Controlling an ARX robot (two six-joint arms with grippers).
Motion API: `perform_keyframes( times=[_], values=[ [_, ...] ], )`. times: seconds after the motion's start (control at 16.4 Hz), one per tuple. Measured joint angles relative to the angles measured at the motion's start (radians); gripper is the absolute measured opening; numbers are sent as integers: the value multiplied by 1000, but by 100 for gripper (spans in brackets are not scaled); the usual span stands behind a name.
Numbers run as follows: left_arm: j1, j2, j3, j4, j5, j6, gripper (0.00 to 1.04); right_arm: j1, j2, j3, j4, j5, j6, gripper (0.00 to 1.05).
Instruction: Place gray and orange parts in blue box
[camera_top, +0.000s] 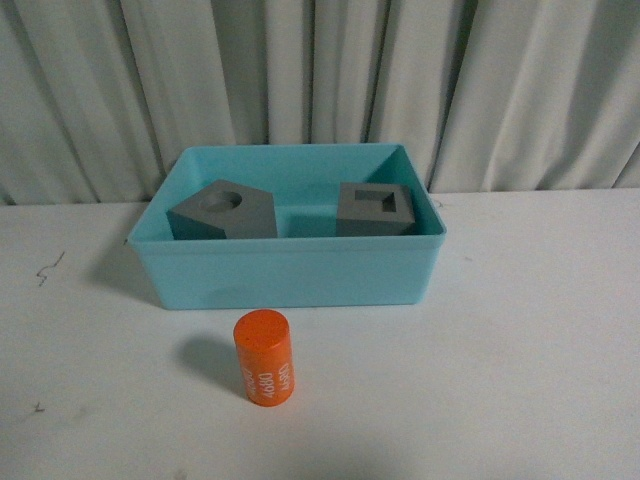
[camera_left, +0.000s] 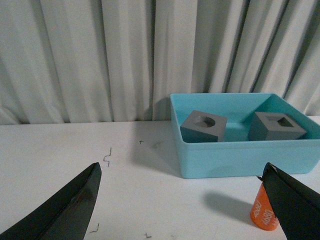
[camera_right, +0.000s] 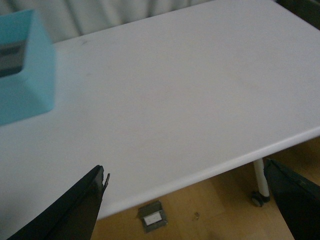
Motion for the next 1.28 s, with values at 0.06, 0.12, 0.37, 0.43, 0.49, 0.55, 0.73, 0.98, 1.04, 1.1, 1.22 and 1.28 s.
perform_keyframes(
  times=[0.06, 0.12, 0.37, 0.43, 0.49, 0.55, 0.73, 0.98, 1.04, 1.1, 1.22, 1.28],
  values=[
    [0, 0, 0, 3, 0, 0, 98, -136, 137, 33, 74, -72, 12, 98],
    [0, 0, 0, 1, -2, 0, 98, -263, 262, 70, 191, -191, -18, 98],
    [0, 0, 0, 1, -1, 0, 98, -235, 839, 392, 243, -653, -383, 98],
    [0, 0, 0, 1, -1, 0, 98, -164, 938, 439, 138, -724, -500, 98],
    [0, 0, 0, 1, -1, 0, 98, -97, 1014, 484, 67, -742, -612, 98],
    [0, 0, 0, 1, -1, 0, 98, -18, 1085, 539, 37, -751, -712, 98],
    [0, 0, 0, 1, -1, 0, 98, 154, 1247, 608, 101, -719, -828, 98],
    [0, 0, 0, 1, -1, 0, 98, 353, 1460, 723, 267, -676, -781, 98],
    [0, 0, 0, 1, -1, 0, 98, 373, 1501, 753, 287, -674, -758, 98],
    [0, 0, 0, 1, -1, 0, 98, 388, 1543, 776, 307, -667, -737, 98],
    [0, 0, 0, 1, -1, 0, 98, 408, 1628, 819, 338, -651, -706, 98],
    [0, 0, 0, 1, -1, 0, 98, 416, 1659, 834, 364, -644, -688, 98]
  ],
)
